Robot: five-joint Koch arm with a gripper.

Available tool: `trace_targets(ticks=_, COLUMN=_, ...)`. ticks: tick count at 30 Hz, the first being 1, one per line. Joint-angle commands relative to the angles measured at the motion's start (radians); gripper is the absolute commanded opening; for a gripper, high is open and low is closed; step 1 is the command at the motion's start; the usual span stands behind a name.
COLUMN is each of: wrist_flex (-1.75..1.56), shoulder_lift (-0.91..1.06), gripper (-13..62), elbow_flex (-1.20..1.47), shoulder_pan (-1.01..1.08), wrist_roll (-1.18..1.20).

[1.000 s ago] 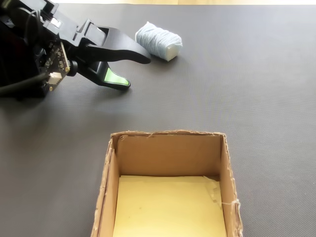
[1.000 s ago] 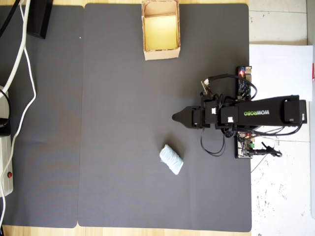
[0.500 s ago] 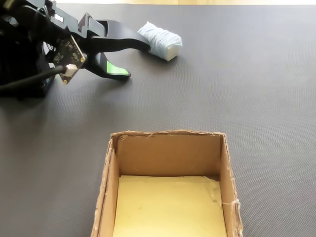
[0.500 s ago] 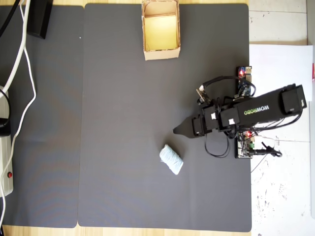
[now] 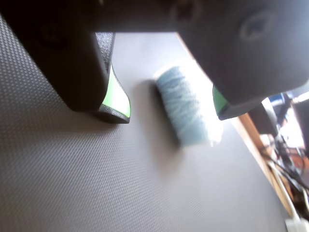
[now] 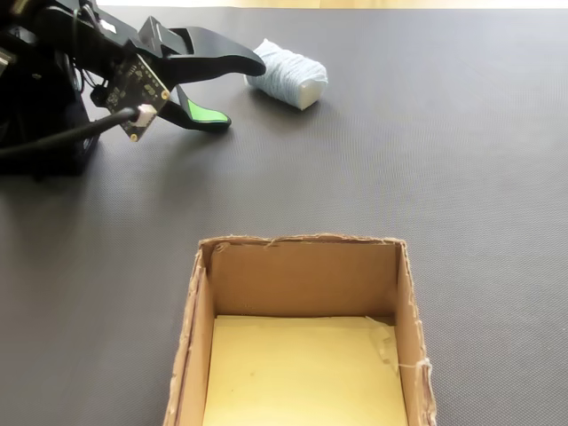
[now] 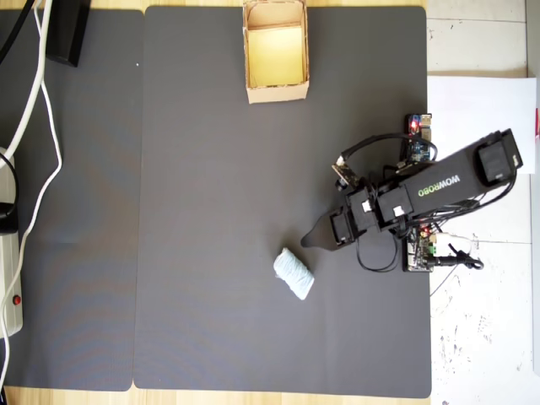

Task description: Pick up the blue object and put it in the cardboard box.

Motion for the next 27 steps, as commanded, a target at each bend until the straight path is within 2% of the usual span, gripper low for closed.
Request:
trace_targets(ticks=1, wrist_flex=0.087, shoulder_lift=0.084, gripper=33.1, elbow_flex=0.031, shoulder_pan=-0.038, wrist_roll=0.041)
trace_targets(ticks=11, wrist_flex=0.141, shoulder_lift=0.087, gripper=33.1, elbow_flex=-0.034, shoulder_pan=-0.095, wrist_roll=0.043)
trace_targets(ticks=27, wrist_flex=0.376, shoulder_lift=0.077, gripper=33.0, elbow_flex=-0.305, shoulder_pan=-0.127, wrist_roll=0.043)
